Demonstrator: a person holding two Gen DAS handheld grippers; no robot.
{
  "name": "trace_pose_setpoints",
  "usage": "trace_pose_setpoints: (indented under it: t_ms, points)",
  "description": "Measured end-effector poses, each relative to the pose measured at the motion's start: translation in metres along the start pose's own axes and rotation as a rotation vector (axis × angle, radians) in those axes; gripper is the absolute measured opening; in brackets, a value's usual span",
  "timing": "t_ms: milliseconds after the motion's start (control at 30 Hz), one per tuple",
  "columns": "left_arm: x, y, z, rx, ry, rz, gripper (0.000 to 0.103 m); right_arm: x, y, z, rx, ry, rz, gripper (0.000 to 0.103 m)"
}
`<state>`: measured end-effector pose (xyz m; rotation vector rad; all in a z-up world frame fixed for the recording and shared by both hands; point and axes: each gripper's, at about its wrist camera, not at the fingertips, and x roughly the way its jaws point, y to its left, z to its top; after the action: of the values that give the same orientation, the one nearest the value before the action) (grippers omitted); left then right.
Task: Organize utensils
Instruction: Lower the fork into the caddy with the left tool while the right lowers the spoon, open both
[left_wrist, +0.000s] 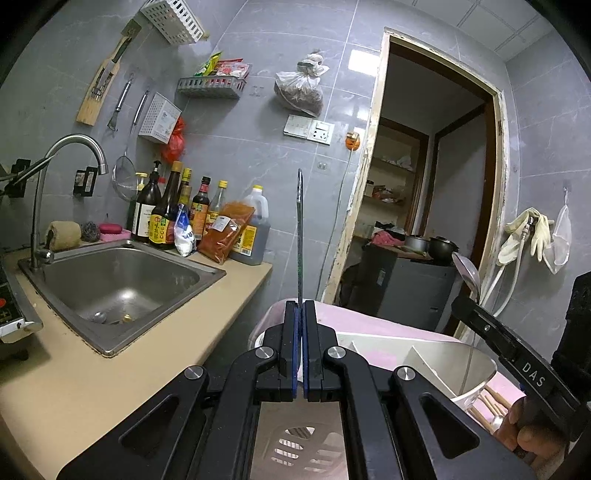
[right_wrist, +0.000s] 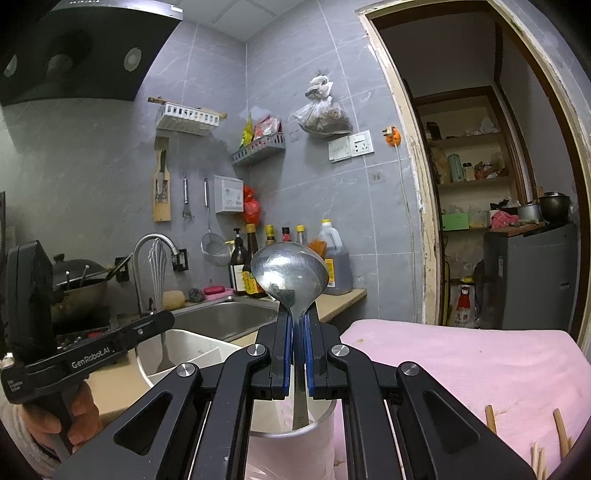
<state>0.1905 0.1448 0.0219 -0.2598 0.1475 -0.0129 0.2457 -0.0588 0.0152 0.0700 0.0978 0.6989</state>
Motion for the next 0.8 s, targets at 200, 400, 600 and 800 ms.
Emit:
trace_pose_setpoints:
  t_ms: [200,400,600,800]
  points:
    - [-0.003,-0.006,-0.003,0.039,0.011,0.0,0.0,-0.001,0.001,-0.002,-0.003,0.017,-0.003,0.006]
    - [-0.008,-0.006,-0.003,0.038,0.032,-0.026,0.004,-0.006,0.006,-0.003,-0.019,0.032,0.001,0.031]
    - [-0.014,-0.009,0.002,0.032,0.044,-0.034,0.013,-0.012,0.009,-0.002,-0.033,0.041,0.001,0.037]
    - [-0.023,-0.007,0.007,-0.001,0.03,-0.033,0.039,-0.016,0.007,0.0,-0.019,0.027,-0.001,0.049]
